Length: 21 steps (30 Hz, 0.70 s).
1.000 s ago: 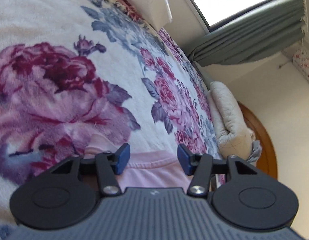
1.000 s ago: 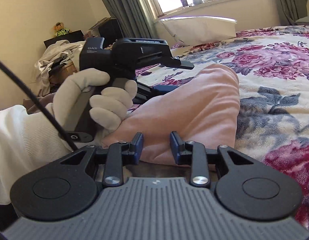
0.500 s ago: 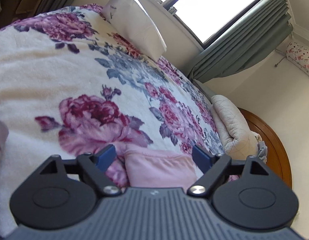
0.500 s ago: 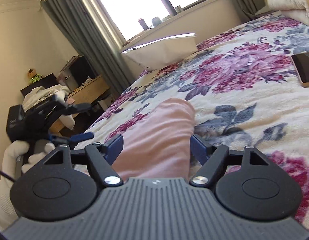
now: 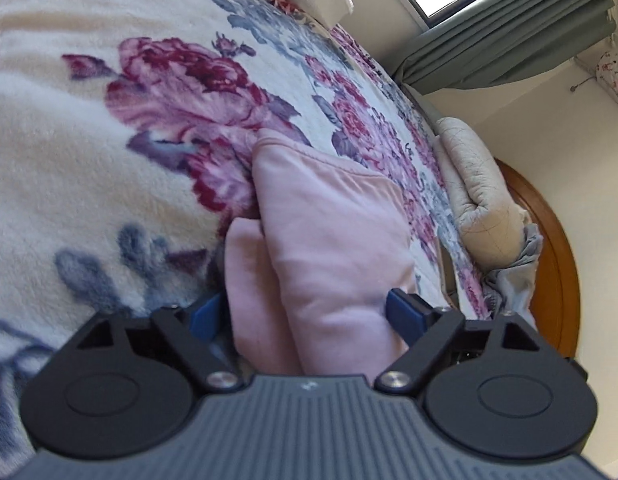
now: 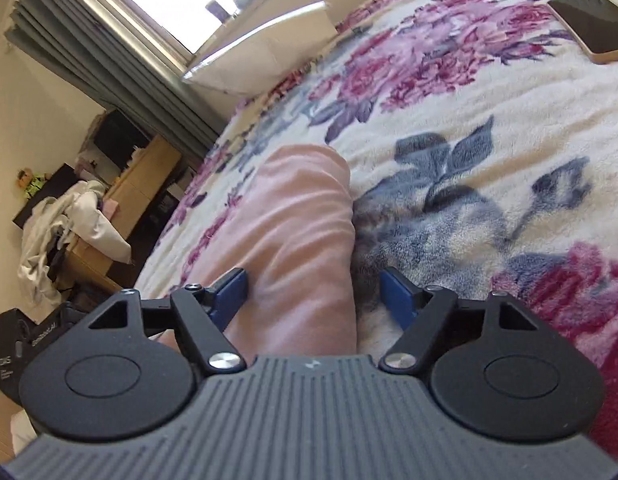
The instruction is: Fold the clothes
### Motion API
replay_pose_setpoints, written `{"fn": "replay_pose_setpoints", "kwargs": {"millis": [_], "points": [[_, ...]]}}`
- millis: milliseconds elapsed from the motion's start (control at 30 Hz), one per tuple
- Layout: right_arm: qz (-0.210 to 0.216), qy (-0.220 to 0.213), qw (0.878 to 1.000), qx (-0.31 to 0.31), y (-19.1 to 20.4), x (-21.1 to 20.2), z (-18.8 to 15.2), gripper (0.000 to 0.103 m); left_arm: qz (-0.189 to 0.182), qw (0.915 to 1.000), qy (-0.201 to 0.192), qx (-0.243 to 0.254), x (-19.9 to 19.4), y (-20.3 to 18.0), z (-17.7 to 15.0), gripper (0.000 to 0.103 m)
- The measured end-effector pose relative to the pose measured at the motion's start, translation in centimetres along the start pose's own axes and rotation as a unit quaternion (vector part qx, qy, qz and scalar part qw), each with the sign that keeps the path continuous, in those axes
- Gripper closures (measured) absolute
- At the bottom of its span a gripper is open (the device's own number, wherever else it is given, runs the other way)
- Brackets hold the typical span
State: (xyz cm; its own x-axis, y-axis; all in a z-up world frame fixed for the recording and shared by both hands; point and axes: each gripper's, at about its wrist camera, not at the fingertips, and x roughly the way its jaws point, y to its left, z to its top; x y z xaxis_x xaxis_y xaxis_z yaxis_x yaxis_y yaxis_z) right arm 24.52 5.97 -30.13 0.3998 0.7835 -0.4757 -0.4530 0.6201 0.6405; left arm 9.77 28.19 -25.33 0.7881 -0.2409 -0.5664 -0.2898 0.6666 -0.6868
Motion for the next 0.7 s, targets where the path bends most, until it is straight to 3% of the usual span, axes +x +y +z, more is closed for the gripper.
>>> {"fn": "replay_pose_setpoints", "kwargs": {"millis": [67,200,333,467,600,700], "points": [[-0.012,-0.001,1.000,0.006,0.9,-0.4,-0.4,0.075,-0.013,0.9999,0.001,-0.009,-0.4,-0.5,0.0,0.068],[-0.015,-0.006,1.000,-0.004,3.6,-2.7,-0.6,0.079,-0.039,0.9989,-0.027,-0.005,-3.8,-1.2,-0.3,0.074],[0.022,-0.012,0.999,-0.049,8.6,-5.1,-0.9,0.079,-0.079,0.9943,-0.071,-0.007,-9.3,-1.0,0.1,0.075],[0.092,-0.024,0.991,-0.091,15.8,-5.8,-1.2,0.079,-0.097,0.9827,-0.157,0.008,-18.0,-0.2,2.0,0.075],[0.169,-0.019,0.979,-0.113,22.9,-4.2,-2.2,0.079,-0.076,0.9704,-0.227,0.029,-25.2,0.9,3.2,0.074],[0.192,0.004,0.973,-0.130,26.5,-1.3,-4.2,0.079,0.011,0.9689,-0.246,0.025,-28.0,4.2,3.6,0.074]]}}
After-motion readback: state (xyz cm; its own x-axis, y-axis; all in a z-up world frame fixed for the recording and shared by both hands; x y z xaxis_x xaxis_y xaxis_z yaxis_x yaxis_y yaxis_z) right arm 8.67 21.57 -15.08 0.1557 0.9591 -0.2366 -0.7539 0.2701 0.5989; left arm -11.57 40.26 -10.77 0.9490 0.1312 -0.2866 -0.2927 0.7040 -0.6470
